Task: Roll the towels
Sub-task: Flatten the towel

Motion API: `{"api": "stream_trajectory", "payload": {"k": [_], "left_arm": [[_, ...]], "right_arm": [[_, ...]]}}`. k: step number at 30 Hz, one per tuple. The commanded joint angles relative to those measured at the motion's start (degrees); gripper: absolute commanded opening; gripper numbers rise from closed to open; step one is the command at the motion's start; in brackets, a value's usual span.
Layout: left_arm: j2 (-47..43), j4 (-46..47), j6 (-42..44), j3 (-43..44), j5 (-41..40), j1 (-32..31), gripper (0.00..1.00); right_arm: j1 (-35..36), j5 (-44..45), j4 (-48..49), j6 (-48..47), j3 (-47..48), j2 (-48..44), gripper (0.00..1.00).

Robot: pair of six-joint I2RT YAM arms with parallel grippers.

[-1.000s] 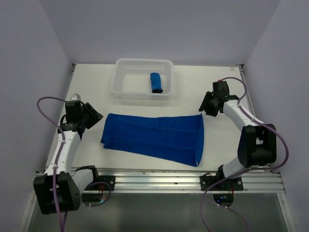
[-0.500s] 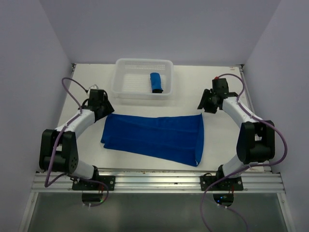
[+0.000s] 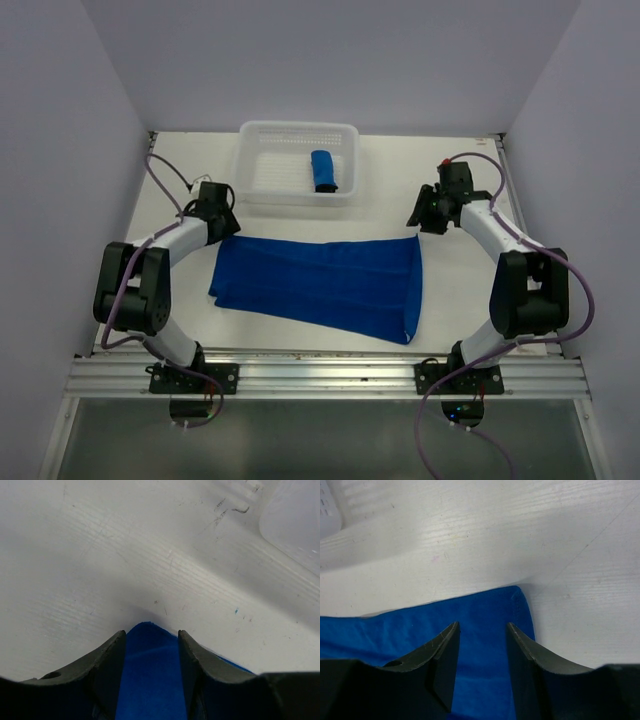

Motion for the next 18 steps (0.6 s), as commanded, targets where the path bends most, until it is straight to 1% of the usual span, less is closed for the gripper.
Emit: {"api": "stream_trajectory", "payload": {"k": [1,10,13,15,16,18], "left_arm": [[1.7,3.2,0.9,1.2,-2.6,-0.8,0.5],[5.0,2.4,1.1,1.4,-5.1,-1.4,0.44],[5.3,2.9,1.0,1.0,-5.3,-1.4,0.41],[5.8,3.1,1.0,0.9,-5.1,-1.4,0.35],[6.0,3.2,0.9,0.8,-5.1,-1.4,0.31],[6.1,3.6,0.8,0.7,-4.8,-1.4,0.27]], "right_arm": [[-0.1,-1.6,1.3,-1.0,1.0,-0.1,0.45],[-0.1,-0.8,0.0,-1.7,0.9,-1.5,0.45],[0.0,-0.9,-0.3,-1.7,0.9,-1.8,0.44],[0.0,-0.9,-0.8,-1.8,1.0,-2.1,0.43],[0.0,-0.9,-0.9,-2.0,1.1,-2.2,0.43],[0.0,-0.9,-1.5,-2.3,1.2,-2.4,0.42]]}}
